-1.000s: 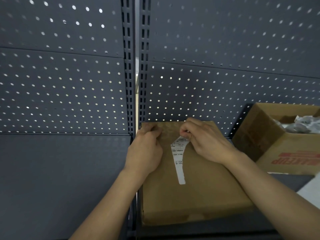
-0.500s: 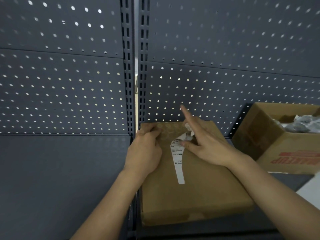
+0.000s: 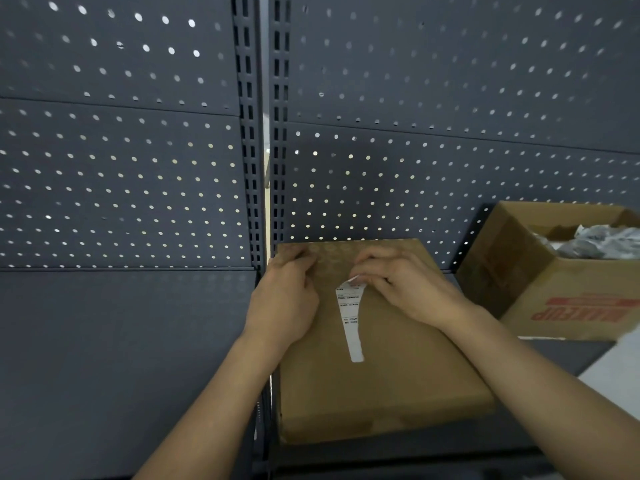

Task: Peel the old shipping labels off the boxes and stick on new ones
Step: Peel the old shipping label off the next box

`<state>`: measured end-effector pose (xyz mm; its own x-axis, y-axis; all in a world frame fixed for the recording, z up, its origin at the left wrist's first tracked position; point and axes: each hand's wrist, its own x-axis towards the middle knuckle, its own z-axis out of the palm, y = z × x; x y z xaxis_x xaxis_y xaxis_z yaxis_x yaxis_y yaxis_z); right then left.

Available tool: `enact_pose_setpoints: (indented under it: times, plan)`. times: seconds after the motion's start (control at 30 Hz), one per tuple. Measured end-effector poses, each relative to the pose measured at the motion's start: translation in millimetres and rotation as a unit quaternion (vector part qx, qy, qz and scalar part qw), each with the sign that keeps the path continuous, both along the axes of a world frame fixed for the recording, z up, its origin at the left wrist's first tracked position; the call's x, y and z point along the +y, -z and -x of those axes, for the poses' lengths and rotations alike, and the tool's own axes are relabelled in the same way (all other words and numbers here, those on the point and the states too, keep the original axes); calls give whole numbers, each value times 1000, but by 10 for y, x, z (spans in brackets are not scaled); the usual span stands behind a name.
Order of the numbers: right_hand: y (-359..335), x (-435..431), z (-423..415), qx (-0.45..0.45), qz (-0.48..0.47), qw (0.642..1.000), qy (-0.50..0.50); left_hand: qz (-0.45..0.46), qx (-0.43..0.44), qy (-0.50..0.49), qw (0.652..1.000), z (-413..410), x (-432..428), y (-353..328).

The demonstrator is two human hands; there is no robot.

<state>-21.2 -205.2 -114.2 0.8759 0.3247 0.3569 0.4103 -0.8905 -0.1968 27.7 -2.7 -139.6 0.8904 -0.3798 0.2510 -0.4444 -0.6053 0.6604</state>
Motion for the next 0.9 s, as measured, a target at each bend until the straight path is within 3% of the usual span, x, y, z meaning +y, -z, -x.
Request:
enact_pose_setpoints:
  times: [0.53, 0.9]
  plan:
    - [-61, 46, 145, -76, 87, 993, -23, -18, 7, 1, 1000, -9, -30, -31]
    - [-186, 237, 300, 20, 22, 1000, 10, -10, 0, 7, 1000, -38, -9, 25]
